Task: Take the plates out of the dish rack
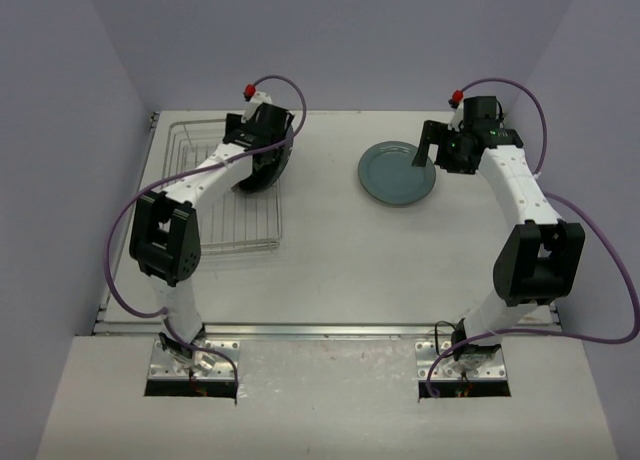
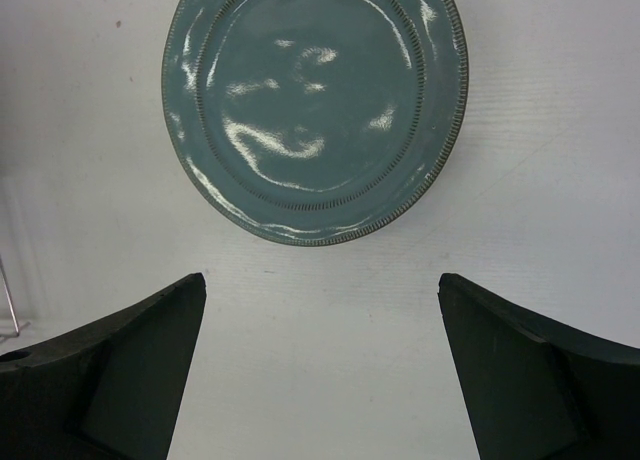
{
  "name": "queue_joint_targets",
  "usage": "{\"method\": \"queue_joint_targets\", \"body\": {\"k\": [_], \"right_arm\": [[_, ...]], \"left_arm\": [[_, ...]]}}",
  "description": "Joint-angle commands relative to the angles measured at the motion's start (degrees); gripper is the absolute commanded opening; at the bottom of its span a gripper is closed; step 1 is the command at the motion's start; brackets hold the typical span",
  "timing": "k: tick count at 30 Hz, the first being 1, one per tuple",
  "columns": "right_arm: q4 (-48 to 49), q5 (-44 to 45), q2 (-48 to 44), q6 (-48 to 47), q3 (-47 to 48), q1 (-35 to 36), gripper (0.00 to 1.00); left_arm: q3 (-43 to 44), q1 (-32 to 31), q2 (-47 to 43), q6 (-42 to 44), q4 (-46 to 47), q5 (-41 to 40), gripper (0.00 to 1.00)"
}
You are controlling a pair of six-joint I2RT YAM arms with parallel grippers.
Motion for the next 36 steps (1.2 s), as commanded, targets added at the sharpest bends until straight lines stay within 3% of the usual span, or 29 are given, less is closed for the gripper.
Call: {"method": "queue_joint_targets", "body": {"k": [1, 4, 11, 14, 36], "right_arm": [[1.77, -0.44, -2.26, -0.08, -0.60, -0.06, 0.99], [1.91, -0.44, -2.49, -0.23, -1.09, -0.06, 0.99], [2.55, -1.32, -1.95, 0.31, -1.50, -0.06, 0.99], [2.56, -1.76, -1.64, 0.54, -1.37, -0.06, 0.99], [2.65, -4.49, -1.63, 1.60, -0.67, -0.06, 0.99]], "left_arm": [[3.16, 1.98, 1.70, -1.89, 1.60, 0.01, 0.49], [3.32, 2.31, 2.60, -2.76, 0.41, 0.25, 0.42], [1.87, 2.31, 1.46, -2.55, 1.16, 0.11, 0.09], [1.78, 2.31, 1.31, -2.16, 1.14, -0.23, 0.00], [2.13, -1.82, -7.93, 10.92, 9.17, -11.88, 0.00]]}}
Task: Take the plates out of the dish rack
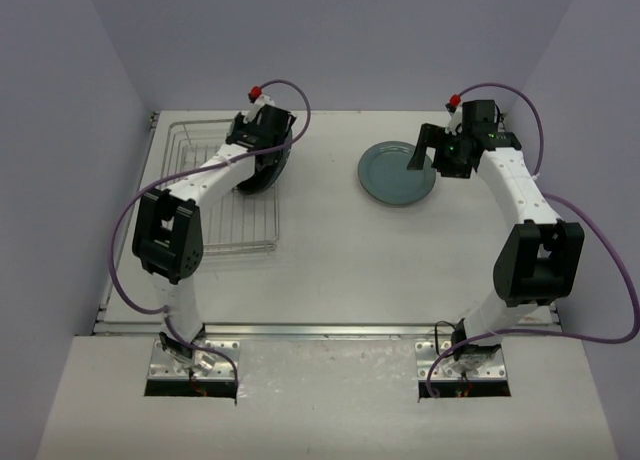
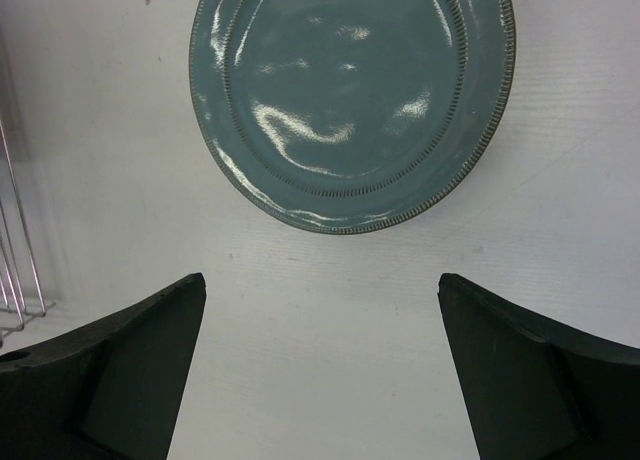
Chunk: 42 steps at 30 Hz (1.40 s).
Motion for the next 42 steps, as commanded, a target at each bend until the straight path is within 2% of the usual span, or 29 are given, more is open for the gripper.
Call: {"method": "queue_joint_targets", "body": {"k": [1, 11, 15, 21, 24, 25, 28, 29, 31, 34, 36, 39, 42], "right_arm": [[2.01, -0.45, -1.49, 0.27, 1.10, -0.06, 0.99], [2.19, -1.15, -2.26, 0.43, 0.94, -0.06, 0.99], [2.76, -2.15, -3.13, -0.46, 0.13, -0.06, 0.99], [4.62, -8.38, -4.70, -1.99, -1.15, -0.06, 0.99], [5.64, -11.76, -5.26, -2.08, -1.46, -0.06, 0.99], [6.23, -13.57, -5.68, -2.14, -1.67, -0.06, 0.99], [7.89, -19.63, -6.49, -2.15, -2.50, -0.06, 0.99], [8.77, -20.69, -6.84, -1.76, -2.98, -0.06, 0.99], [13.83, -27.28, -8.52, 1.01, -4.80, -0.06, 0.99], [20.95, -34.13, -10.24, 6.38, -8.15, -0.06, 0.99], [27.60, -38.46, -11.48, 11.54, -10.44, 1.04, 0.99], [32.75, -40.44, -12.28, 15.27, -11.36, 3.04, 0.99], [38.13, -42.45, -13.24, 18.59, -12.06, 4.86, 0.99]], "left_arm": [[2.32, -1.39, -9.90, 4.80, 8.82, -7.76, 0.00], [2.83, -3.81, -13.48, 11.51, 13.70, -11.35, 0.00], [3.03, -4.11, -15.88, 11.79, 13.76, -9.65, 0.00], [5.15, -2.90, -22.53, -1.43, 1.20, 6.54, 0.00], [4.72, 0.78, -27.89, -6.82, -1.30, 20.55, 0.00], [4.13, 3.92, -30.51, -8.79, -1.57, 28.93, 0.00], [0.95, 9.74, -36.56, -10.83, 1.23, 42.66, 0.00], [0.46, 9.86, -37.43, -10.39, 1.55, 46.56, 0.00], [0.10, 9.86, -39.45, -10.86, 0.73, 59.21, 0.00], [0.55, 9.86, -39.28, -13.59, -1.55, 69.99, 0.00], [-0.49, 9.86, -39.03, -14.61, -0.97, 80.42, 0.00], [-3.33, 9.86, -38.52, -18.16, 1.34, 88.57, 0.00], [-4.31, 9.86, -36.82, -19.88, 2.79, 92.41, 0.00]]}}
